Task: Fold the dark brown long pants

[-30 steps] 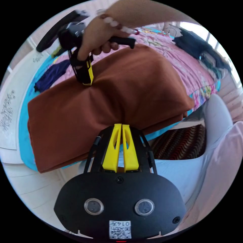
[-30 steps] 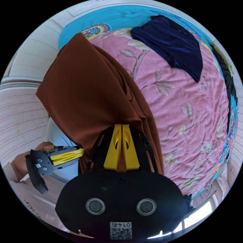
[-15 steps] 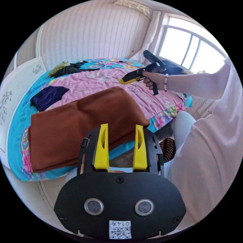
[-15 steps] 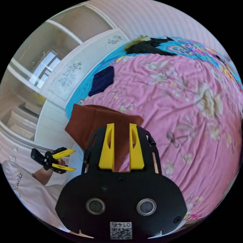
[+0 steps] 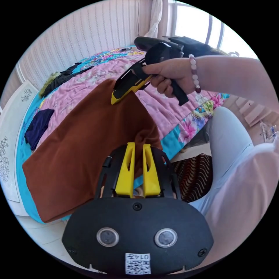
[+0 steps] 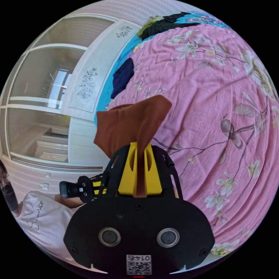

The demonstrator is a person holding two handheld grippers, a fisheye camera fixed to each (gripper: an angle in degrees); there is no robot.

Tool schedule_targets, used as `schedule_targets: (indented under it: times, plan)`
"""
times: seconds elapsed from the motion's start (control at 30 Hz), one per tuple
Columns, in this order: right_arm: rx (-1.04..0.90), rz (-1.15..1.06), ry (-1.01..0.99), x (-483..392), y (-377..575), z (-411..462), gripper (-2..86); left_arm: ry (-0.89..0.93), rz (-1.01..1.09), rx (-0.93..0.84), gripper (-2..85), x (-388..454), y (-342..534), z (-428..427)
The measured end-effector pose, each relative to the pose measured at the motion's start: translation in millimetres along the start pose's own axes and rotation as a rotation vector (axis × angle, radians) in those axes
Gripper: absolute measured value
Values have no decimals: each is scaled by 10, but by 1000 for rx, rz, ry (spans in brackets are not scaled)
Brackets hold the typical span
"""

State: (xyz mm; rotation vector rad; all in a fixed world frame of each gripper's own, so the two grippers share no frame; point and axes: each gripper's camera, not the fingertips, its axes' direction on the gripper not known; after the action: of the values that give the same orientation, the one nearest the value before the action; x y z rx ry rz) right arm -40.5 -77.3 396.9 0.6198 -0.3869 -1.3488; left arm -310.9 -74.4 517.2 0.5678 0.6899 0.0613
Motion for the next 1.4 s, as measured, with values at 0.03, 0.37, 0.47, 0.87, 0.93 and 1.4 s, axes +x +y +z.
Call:
schedule_targets:
  times: [0.03, 0.37, 0.47, 0.87, 0.93, 1.4]
  plan:
    - [33, 21, -72, 64, 69, -142, 23, 14, 18, 6, 45, 2, -17, -69]
    - [186, 1, -95, 293, 1026, -1735, 20, 271, 228, 177, 44, 481, -324, -521]
    - [261, 61, -75, 374, 1425, -2304, 21, 371, 297, 269, 45, 679, -479, -632]
    - [192, -111, -367, -913, 785, -1149, 74, 248, -201, 340, 54, -569, 610, -1273]
    - [109, -171, -358, -1160, 626, -756, 67, 113, -345, 246, 52, -803, 913, -1297]
    - [-57, -214, 201, -1339, 1923, -372, 75, 66, -450, 247, 53, -849, 1061, -1361]
